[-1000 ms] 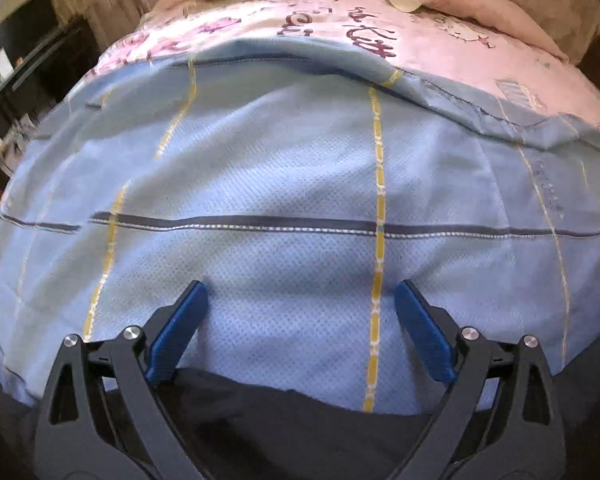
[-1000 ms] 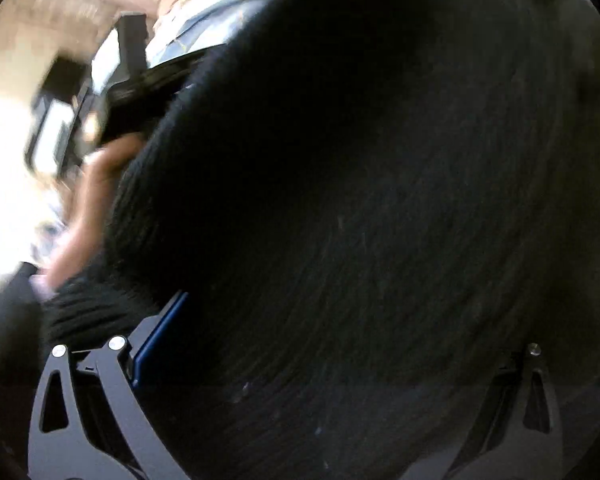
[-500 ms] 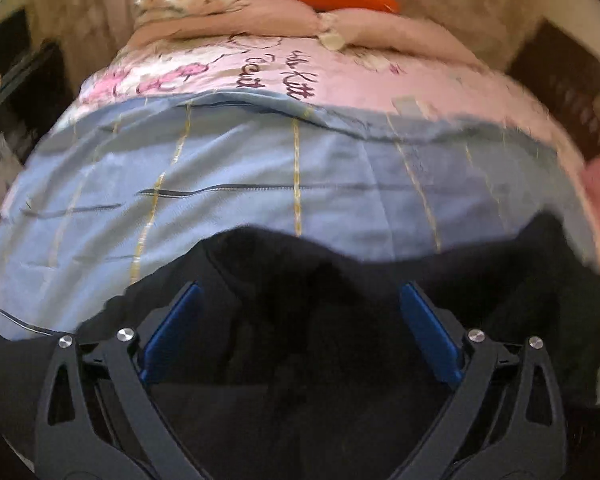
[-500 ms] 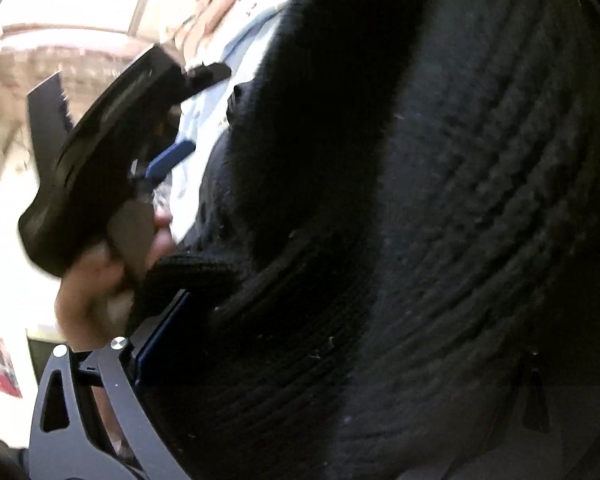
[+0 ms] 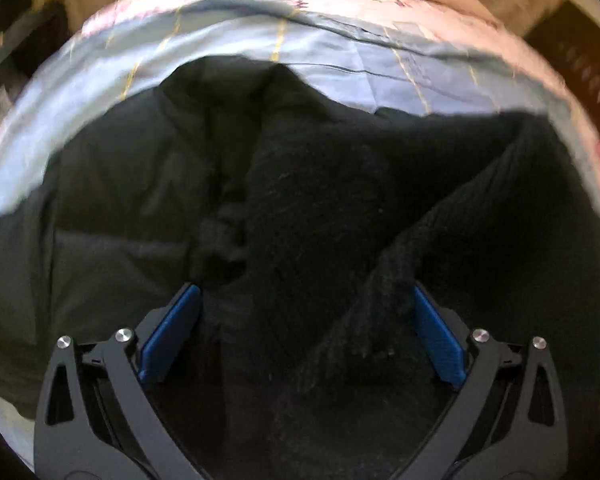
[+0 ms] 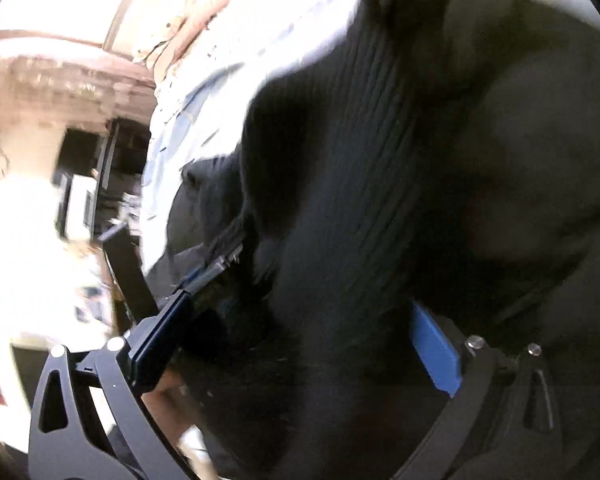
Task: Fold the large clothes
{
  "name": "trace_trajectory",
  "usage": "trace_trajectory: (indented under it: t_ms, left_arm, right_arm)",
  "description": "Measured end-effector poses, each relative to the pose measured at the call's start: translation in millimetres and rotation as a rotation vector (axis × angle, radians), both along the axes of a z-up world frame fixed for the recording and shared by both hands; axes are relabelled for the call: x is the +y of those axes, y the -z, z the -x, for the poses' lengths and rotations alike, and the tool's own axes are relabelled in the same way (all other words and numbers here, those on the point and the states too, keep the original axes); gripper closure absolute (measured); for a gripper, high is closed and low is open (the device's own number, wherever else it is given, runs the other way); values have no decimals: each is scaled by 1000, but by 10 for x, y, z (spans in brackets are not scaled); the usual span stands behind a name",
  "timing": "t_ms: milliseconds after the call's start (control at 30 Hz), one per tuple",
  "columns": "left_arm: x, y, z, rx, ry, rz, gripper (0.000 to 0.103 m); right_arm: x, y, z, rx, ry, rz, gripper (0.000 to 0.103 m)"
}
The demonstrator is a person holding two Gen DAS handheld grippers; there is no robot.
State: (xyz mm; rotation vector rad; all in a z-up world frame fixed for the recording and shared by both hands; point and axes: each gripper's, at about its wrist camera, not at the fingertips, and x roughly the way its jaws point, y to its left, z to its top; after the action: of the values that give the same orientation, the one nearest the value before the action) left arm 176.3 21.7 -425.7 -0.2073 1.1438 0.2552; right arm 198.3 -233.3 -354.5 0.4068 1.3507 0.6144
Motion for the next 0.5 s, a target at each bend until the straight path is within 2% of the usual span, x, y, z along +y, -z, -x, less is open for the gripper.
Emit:
trace_trajectory:
  t_ms: [67, 133, 167, 233, 267, 333, 367, 400, 433, 500]
  left_arm:
    - [-50, 7, -43, 14, -6, -38, 2]
    - [-3, 18, -41, 20, -8, -31, 2]
    - [20, 17, -45, 17, -7, -23, 2]
    - [56, 33, -28, -6, -9, -7, 2]
    - [61, 43, -35, -16, -9, -10, 2]
    - [49, 59, -22, -31, -9, -27, 2]
    - [40, 60, -20, -34, -10, -30, 2]
    - [4, 77, -27, -29, 2, -60, 2]
    - [-13, 70, -6, -55, 17, -83, 2]
    - [12, 59, 29, -76, 7, -67, 2]
  right_arm:
    - [81, -114, -99, -113, -33, 38, 1]
    - [304, -180, -231, -252, -113, 100, 1]
    - [451, -165, -264, -327, -163, 111, 1]
    - [610, 33, -235, -421, -216, 107, 1]
    - [629, 175, -283, -423, -237, 96, 1]
    - [857, 711, -356, -314, -261, 164, 1]
    - [904, 889, -278, -353, -238, 192, 1]
    - [874, 916, -212, -412, -187, 162, 1]
    - [868, 935, -165, -424, -151, 163, 1]
    - [914, 896, -87, -414, -117, 189, 1]
